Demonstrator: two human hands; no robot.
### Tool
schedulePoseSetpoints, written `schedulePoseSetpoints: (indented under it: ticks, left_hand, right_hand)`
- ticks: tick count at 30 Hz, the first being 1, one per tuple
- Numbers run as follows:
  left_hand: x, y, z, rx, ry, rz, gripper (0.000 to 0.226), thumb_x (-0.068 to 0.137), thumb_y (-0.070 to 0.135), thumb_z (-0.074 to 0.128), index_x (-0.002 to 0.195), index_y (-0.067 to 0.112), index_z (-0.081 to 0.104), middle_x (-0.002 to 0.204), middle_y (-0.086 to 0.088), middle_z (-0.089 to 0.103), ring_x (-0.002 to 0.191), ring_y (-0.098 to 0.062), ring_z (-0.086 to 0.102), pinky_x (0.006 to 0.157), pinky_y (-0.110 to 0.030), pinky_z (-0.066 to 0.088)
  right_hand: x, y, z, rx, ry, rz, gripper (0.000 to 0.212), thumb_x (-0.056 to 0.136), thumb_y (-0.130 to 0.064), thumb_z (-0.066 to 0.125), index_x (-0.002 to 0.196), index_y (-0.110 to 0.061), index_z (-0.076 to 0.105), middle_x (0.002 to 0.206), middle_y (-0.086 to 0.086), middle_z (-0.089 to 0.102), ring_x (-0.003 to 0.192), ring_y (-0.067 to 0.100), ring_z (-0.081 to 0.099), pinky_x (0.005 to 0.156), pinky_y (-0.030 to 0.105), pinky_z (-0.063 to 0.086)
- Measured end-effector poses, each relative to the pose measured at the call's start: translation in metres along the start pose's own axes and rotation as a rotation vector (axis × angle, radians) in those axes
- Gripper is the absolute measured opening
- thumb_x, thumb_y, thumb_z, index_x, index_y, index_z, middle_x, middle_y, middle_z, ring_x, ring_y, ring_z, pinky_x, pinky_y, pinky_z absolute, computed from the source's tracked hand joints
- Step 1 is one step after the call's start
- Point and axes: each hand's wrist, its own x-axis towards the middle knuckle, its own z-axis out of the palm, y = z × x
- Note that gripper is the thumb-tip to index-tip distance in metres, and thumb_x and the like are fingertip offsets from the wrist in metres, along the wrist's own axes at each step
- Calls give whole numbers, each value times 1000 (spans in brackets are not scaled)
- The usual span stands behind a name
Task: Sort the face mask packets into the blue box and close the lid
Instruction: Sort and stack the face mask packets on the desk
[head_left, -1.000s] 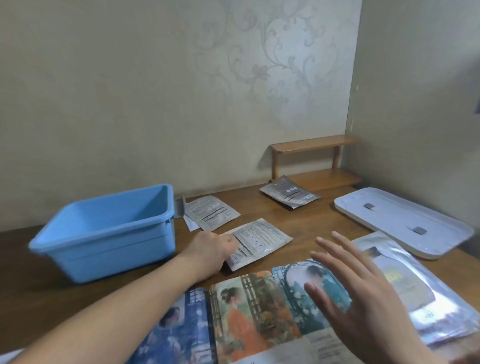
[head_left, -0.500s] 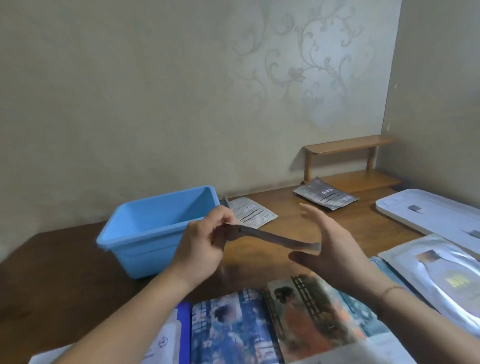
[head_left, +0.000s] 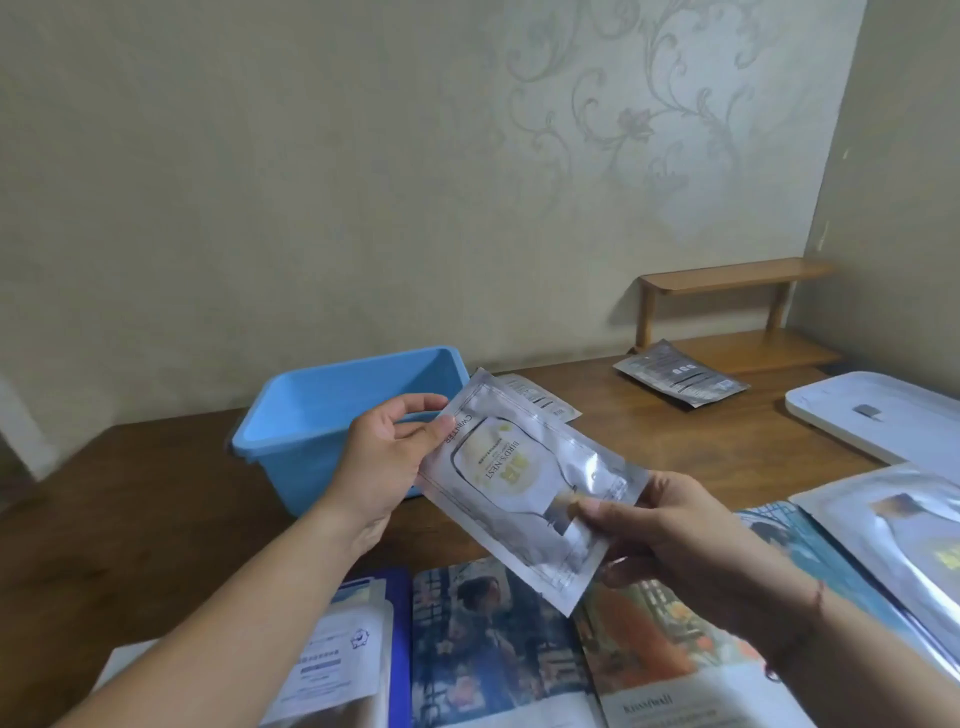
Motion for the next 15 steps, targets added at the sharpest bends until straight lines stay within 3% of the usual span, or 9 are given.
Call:
schedulePoseSetpoints:
  ticks: [3, 6, 8, 9, 12, 13, 15]
  left_hand:
    - [-10, 5, 8, 8, -197, -62, 37, 84, 6, 73, 119, 8, 62, 93, -19, 75, 81, -25, 71, 75, -35, 57]
    - [-36, 4, 31, -47, -715, -210, 42, 81, 16, 75, 121, 13, 66, 111, -22, 71, 97, -33, 70, 85, -41, 58]
    - [-49, 2, 55, -154, -979, -306, 45, 82, 37, 76, 121, 15, 68, 114, -18, 70, 98, -29, 70, 87, -41, 57]
    - [-51, -1, 66, -228, -1070, -371, 56, 85, 49, 69, 128, 13, 63, 122, -21, 66, 107, -31, 67, 94, -45, 53]
    - [-51, -3, 100, -396, -1221, -572, 84, 93, 61, 48, 146, -2, 38, 148, -30, 40, 134, -43, 39, 114, -56, 28]
    - [-52, -2, 113, -399, -1218, -612, 81, 94, 58, 49, 145, -3, 39, 148, -29, 41, 134, -43, 40, 115, -56, 28]
    - [-58, -2, 140, -306, -1140, -644, 60, 94, 43, 59, 137, 2, 54, 137, -25, 55, 122, -37, 57, 106, -50, 44]
  right_hand:
    - [-11, -6, -16, 56, 183, -44, 13, 79, -13, 69, 85, -4, 76, 88, 19, 74, 60, 23, 65, 47, 29, 53]
    - [-15, -17, -61, 47, 406, -100, 11, 87, -12, 67, 92, -5, 75, 83, 18, 71, 50, 17, 58, 39, 23, 44]
    - [-23, -29, -89, -97, 341, -59, 12, 89, -10, 66, 95, -4, 74, 82, 20, 70, 55, 18, 63, 46, 23, 50]
    - [-27, -33, -99, -150, 259, -13, 12, 89, -8, 66, 95, -2, 74, 78, 18, 70, 55, 17, 64, 47, 22, 51]
    - [-37, -41, -118, -253, 97, 65, 6, 88, -4, 67, 88, -1, 72, 68, 8, 69, 52, 12, 63, 49, 21, 51]
    - [-39, -41, -122, -290, 83, 72, 5, 87, -5, 68, 87, -2, 72, 68, 6, 70, 54, 11, 63, 50, 22, 51]
    - [-41, -40, -128, -294, 86, 59, 8, 84, -6, 71, 91, -2, 71, 71, 8, 71, 56, 12, 65, 52, 23, 52]
